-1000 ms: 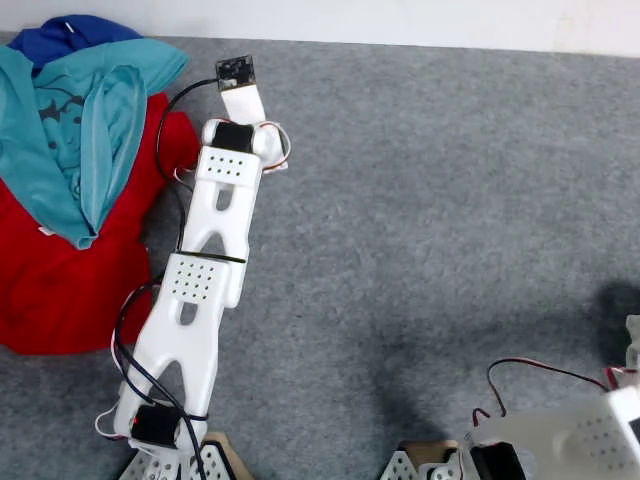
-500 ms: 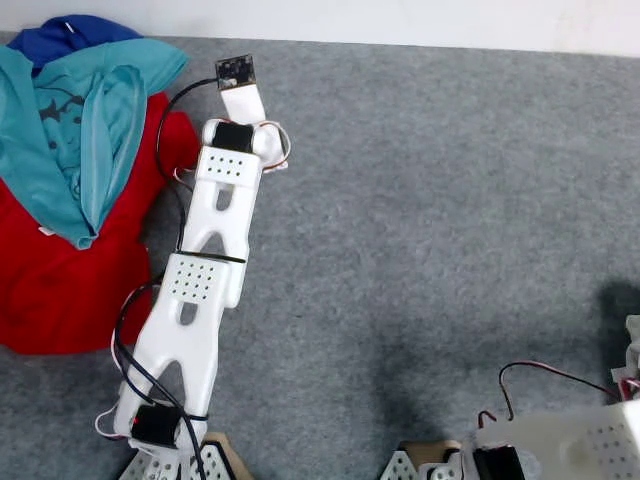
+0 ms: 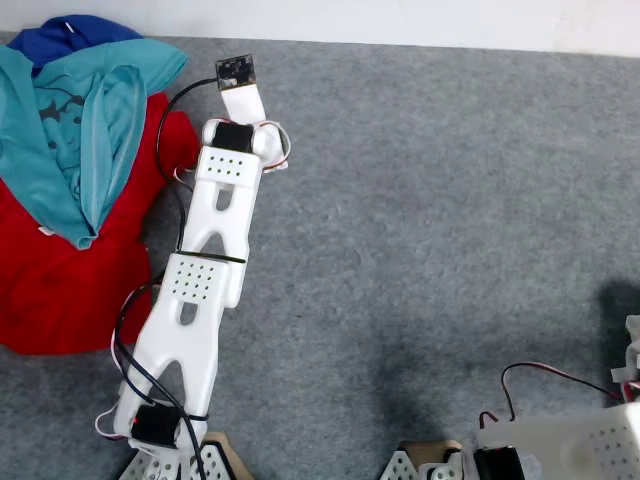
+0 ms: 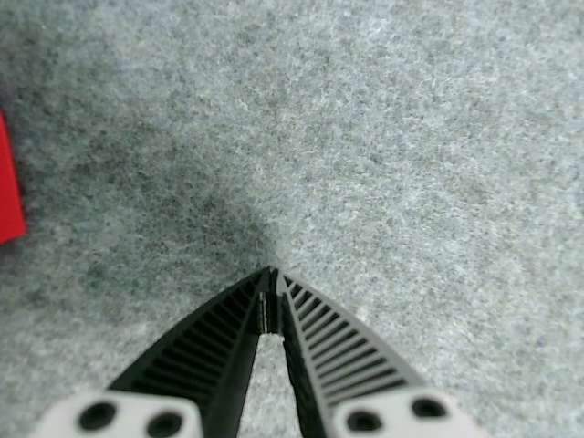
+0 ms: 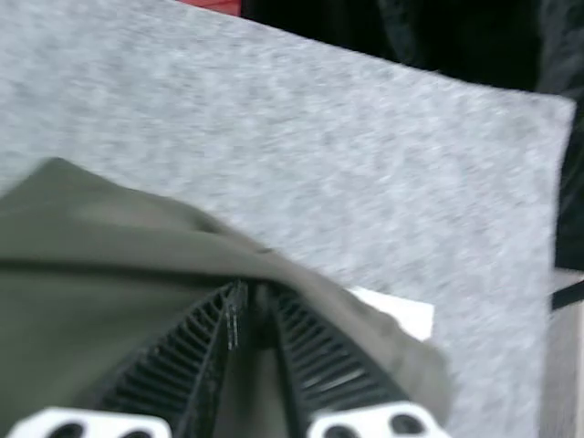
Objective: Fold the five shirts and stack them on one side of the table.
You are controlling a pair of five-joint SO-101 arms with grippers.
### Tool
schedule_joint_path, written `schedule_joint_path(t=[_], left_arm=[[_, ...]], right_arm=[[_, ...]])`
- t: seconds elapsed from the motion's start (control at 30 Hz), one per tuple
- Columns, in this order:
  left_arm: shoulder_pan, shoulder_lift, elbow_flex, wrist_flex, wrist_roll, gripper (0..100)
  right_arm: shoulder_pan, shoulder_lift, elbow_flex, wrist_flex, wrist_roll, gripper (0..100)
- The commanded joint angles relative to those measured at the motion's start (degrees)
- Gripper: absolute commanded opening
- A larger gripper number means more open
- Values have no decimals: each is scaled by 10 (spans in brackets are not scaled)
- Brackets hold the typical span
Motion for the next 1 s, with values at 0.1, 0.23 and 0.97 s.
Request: schedule_joint_path(t=[0.1, 0.23, 0.97], left_arm=[[10, -8, -16, -8, -5, 7], [9, -8, -16, -14, -5, 7], [8, -8, -16, -21, -5, 7]], right_arm=[[-82, -15, -140, 254, -19, 166], [-121, -15, -162, 335, 9, 166], [-137, -204, 140, 268, 122, 166]])
